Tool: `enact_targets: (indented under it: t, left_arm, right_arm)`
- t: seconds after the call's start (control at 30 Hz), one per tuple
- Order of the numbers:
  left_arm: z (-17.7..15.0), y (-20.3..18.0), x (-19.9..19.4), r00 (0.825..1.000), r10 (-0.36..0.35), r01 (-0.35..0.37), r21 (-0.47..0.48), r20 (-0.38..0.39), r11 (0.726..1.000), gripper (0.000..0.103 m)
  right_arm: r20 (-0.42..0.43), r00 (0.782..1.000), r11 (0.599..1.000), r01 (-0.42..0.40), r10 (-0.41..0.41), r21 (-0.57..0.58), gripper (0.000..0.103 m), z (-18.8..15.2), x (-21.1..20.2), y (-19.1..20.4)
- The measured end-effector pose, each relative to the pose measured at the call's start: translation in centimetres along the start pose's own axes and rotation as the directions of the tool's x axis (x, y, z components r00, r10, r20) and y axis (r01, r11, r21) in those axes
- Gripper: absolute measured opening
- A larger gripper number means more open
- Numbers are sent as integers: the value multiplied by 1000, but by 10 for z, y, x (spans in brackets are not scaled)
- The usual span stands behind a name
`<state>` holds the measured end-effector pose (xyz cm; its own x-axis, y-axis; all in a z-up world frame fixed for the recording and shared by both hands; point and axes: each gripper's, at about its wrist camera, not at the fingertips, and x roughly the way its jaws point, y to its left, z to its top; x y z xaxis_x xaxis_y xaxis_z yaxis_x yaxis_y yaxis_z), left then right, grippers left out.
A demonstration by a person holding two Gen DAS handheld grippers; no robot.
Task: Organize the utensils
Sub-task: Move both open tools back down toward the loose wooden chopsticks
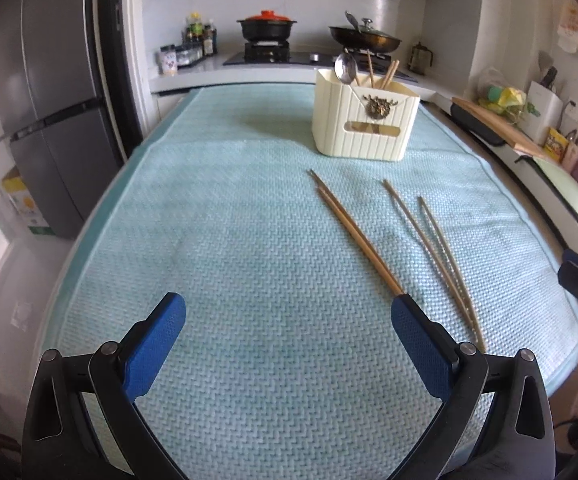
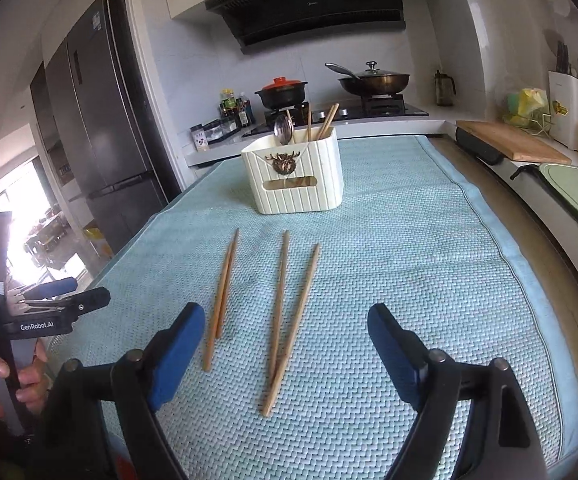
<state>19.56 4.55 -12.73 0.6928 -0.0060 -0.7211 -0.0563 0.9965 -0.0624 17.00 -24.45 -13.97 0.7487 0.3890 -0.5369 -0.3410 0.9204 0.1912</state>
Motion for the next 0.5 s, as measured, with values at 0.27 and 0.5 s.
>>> enact_targets:
  t: [0.27,0.5]
  left_arm:
    - [1,4,6,999,-21,20,-45,-31,999,102]
    - [7,-8,24,994,-87,85,-37,-62,996,102]
  right_arm:
    - [-79,996,999,33,-31,22,85,-10,10,-1]
    - [-119,991,998,56,-54,16,85,-13,17,0]
